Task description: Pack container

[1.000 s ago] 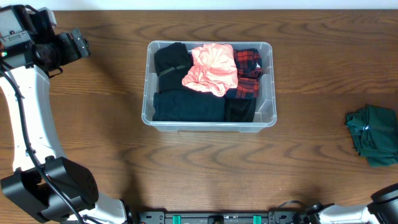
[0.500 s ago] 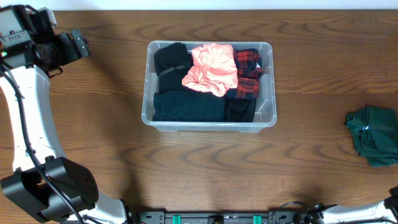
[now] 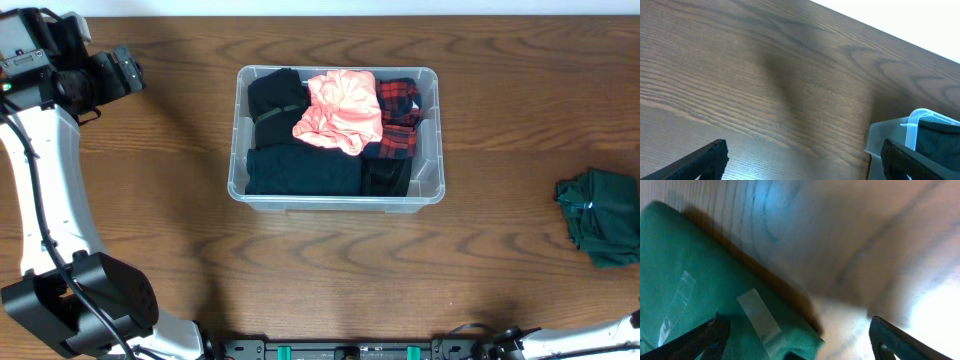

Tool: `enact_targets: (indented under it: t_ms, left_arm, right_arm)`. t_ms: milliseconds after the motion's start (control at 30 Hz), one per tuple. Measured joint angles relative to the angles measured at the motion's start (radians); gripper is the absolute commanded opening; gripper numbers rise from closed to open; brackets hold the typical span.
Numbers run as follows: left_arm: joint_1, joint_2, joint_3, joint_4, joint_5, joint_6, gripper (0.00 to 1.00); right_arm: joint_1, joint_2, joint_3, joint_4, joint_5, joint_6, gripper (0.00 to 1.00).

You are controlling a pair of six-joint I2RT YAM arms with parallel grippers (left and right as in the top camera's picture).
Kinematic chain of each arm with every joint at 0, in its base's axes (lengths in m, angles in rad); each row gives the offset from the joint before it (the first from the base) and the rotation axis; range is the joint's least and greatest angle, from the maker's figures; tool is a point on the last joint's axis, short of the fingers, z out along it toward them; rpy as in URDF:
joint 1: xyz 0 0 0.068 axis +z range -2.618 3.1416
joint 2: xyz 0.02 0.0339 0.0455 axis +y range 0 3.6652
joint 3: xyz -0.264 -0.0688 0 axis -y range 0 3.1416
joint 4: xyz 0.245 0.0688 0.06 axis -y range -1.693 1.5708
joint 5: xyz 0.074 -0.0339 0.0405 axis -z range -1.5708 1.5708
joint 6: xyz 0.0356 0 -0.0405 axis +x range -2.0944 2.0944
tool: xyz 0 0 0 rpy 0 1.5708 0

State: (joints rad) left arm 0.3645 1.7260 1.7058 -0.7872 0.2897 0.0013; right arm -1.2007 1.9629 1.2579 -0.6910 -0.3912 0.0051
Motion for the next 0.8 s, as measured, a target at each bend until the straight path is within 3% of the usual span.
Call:
enact_targets:
  t_ms: [300,467,667,800]
  left_arm:
    - [0.0,0.0,0.0,0.0,0.0,0.0,0.98]
    - [0.0,0.0,0.0,0.0,0.0,0.0,0.98]
    - [0.0,0.0,0.0,0.0,0.0,0.0,0.98]
    - [0.0,0.0,0.0,0.0,0.0,0.0,0.98]
  right_arm:
    - [0.051,0.043,0.012,0.019,-0.138,-0.035,0.75]
    - [0.124,0.064,0.011,-0.002,-0.2,-0.047,0.47]
    - [0.224,0.079,0.011,-0.031,-0.238,-0.046,0.04]
    - [0.262,0.079,0.011,-0.043,-0.251,-0.039,0.01]
